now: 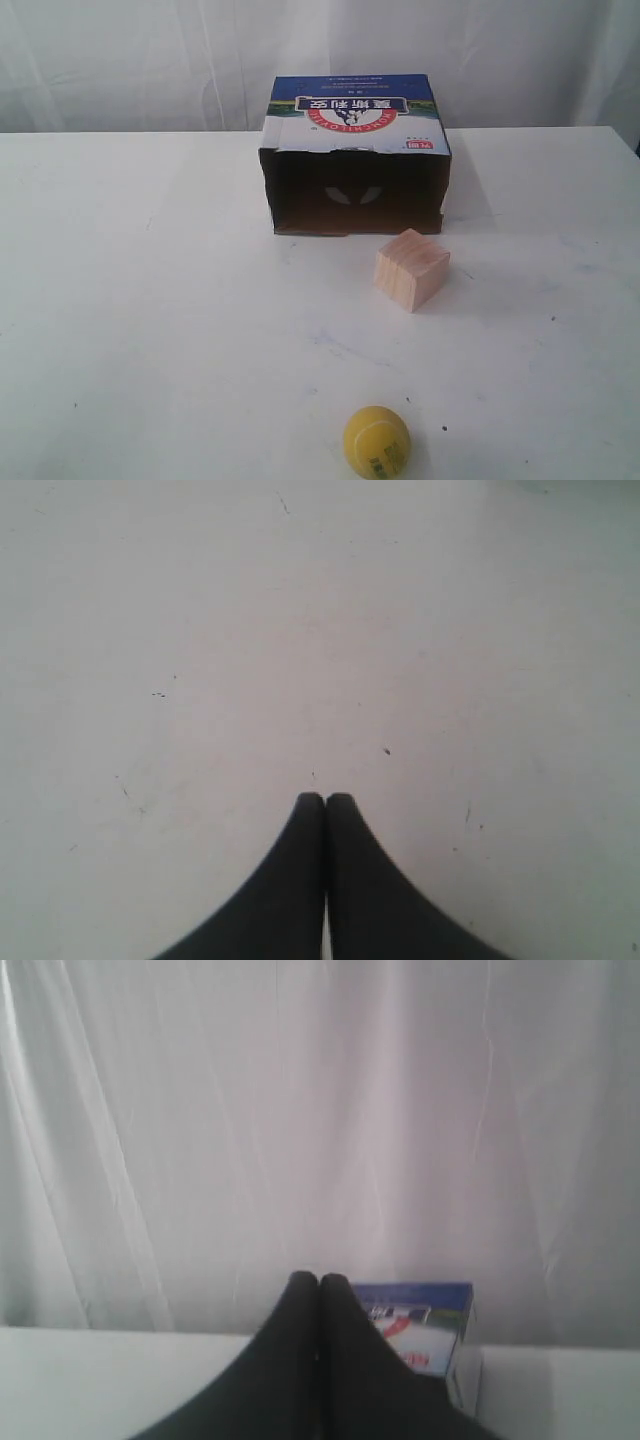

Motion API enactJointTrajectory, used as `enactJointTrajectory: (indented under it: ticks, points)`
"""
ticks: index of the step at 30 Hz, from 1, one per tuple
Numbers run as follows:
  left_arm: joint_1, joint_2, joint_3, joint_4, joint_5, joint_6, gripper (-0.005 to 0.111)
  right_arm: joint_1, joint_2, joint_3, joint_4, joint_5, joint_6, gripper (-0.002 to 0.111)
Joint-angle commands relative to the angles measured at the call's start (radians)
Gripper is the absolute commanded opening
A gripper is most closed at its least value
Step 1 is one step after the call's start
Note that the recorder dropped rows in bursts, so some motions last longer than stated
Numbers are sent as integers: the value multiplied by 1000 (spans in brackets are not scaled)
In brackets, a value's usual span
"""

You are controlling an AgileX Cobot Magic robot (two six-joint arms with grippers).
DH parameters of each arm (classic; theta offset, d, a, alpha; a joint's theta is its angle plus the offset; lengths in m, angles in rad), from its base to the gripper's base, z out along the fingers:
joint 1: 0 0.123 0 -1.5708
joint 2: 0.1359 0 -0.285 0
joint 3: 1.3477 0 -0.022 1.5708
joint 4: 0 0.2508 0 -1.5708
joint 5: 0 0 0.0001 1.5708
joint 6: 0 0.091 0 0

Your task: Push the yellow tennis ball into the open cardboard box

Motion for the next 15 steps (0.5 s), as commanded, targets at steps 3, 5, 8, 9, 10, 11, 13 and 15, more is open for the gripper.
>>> enactJointTrajectory:
  ticks: [3, 5, 8, 9, 10, 11, 13, 15]
  points:
    - [-5, -5, 4, 2, 17, 2, 0, -5, 106, -33, 221, 246, -16, 0]
    - [-5, -5, 4, 2, 17, 2, 0, -5, 122, -33, 257, 306, -17, 0]
    - [-5, -5, 4, 2, 17, 2, 0, -5, 122, -33, 259, 353, -36, 0]
    - [-5, -5, 4, 2, 17, 2, 0, -5, 122, -33, 259, 367, -36, 0]
    - [-5, -5, 4, 2, 17, 2, 0, -5, 122, -35, 259, 389, -41, 0]
    - [-5, -5, 4, 2, 17, 2, 0, -5, 122, -35, 261, 390, -75, 0]
    - [-5, -5, 4, 2, 17, 2, 0, -5, 122, -35, 304, 406, -145, 0]
    - [-5, -5, 4, 2, 17, 2, 0, -5, 122, -41, 350, 418, -208, 0]
